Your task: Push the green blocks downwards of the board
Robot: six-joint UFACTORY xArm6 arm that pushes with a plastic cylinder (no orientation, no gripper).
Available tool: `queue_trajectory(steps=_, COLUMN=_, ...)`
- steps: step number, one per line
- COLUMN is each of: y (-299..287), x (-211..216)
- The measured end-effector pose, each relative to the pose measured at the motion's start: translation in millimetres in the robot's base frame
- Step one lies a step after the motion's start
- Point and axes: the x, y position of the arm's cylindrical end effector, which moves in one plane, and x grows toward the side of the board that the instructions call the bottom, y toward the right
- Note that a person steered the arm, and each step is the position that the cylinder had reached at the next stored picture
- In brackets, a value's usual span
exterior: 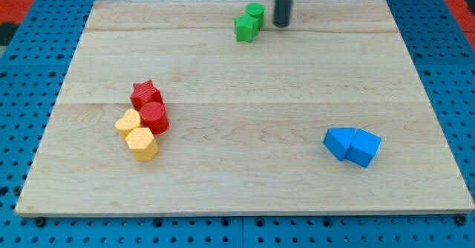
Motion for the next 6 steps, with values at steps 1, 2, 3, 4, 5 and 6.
queue_trajectory(steps=1, y=6.6, x=-52.0)
queue_trajectory(steps=2, y=-56.0, x=-55.6)
queue_trajectory(steps=3, y=-90.4, x=-26.2)
queue_trajectory(steps=4, y=-86.5, x=-7.2)
queue_trajectory(steps=5, y=-86.8, x=-0.7)
queue_trajectory(steps=6, y=-87.6, x=1.3)
